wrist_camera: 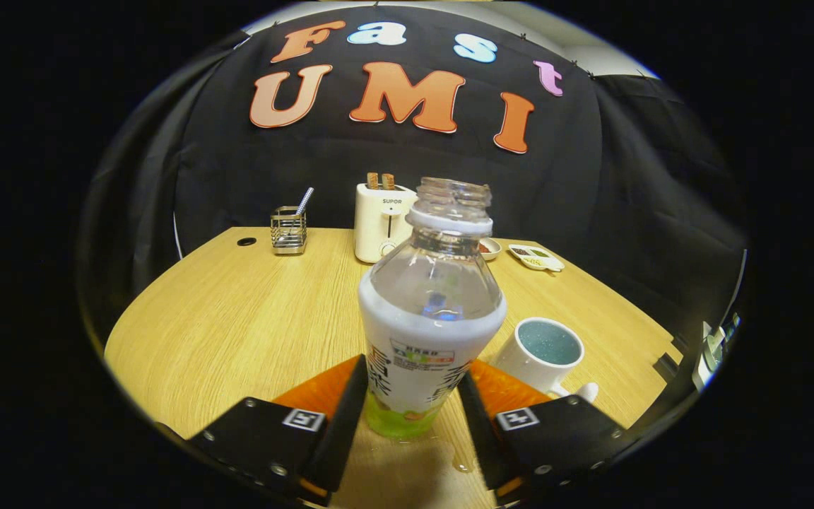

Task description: Take the bottle from table, then pour the juice into the cup, finally place the bottle on the coaster

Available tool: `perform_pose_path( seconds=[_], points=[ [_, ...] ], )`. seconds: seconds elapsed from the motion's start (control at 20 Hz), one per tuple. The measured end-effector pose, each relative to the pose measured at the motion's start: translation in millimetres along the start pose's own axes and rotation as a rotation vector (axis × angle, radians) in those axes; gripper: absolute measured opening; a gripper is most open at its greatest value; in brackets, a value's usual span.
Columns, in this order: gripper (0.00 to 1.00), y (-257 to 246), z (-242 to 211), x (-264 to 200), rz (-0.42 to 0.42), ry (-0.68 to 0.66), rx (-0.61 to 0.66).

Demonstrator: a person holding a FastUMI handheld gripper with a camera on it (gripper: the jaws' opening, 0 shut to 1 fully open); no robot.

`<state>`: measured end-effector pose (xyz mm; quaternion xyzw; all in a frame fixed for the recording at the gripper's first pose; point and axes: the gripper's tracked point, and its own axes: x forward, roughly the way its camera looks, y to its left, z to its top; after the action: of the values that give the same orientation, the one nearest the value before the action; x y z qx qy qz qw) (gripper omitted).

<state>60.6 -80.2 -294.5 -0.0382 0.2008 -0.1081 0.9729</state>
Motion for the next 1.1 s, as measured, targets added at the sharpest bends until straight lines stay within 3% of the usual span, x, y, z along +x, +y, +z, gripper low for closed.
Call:
perform_pose_path(
  seconds=[0.05,0.2,0.45,1.1],
  points=[
    [0.67,2.5,2.3,2.8,0.009,-0.02,0.016],
    [0.58,3.5,0.3,2.8,0.003,-0.012,0.051],
    [0.58,8.2,14.8,-5.0,0.039,-0.023,0.169],
    [0.58,20.7,71.2,-13.8,0.258,-0.036,0.68]
  ],
)
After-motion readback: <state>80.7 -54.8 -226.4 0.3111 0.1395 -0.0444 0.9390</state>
